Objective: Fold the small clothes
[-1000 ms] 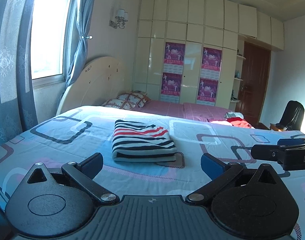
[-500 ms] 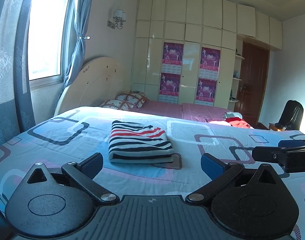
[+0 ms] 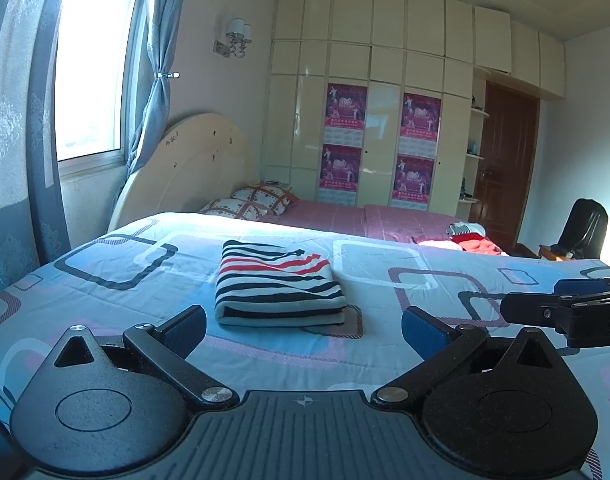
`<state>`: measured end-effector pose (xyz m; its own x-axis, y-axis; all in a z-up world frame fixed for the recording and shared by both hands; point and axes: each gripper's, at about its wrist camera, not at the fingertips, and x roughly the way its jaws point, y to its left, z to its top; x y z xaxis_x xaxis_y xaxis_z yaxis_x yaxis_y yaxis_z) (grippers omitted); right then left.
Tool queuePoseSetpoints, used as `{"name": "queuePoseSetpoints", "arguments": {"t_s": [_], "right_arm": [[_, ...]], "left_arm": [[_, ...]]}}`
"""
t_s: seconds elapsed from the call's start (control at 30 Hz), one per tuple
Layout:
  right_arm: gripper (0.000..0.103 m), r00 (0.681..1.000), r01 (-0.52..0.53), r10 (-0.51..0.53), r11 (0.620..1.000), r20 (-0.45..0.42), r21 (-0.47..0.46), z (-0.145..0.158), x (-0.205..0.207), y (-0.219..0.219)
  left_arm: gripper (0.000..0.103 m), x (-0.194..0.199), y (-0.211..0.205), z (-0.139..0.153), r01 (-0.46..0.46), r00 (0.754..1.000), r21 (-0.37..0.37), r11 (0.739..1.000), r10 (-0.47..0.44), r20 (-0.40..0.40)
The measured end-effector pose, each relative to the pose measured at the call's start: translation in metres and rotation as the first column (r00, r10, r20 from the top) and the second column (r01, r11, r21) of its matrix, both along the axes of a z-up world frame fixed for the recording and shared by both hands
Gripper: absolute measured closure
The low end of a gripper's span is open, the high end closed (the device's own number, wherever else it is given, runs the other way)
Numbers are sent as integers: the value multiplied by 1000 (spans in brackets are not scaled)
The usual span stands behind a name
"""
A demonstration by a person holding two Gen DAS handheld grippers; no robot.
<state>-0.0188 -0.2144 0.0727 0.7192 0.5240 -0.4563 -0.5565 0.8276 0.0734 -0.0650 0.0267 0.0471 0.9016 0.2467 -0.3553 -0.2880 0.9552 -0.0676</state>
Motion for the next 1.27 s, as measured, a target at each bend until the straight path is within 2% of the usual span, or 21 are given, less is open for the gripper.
{"name": "queuePoseSetpoints", "arguments": {"t_s": [1.27], "right_arm": [[1,1000,-1,1,1000,4,-2,-1,5,-2]], "left_arm": [[1,2,-2,-2,5,1000,5,1000,-5,23]]}}
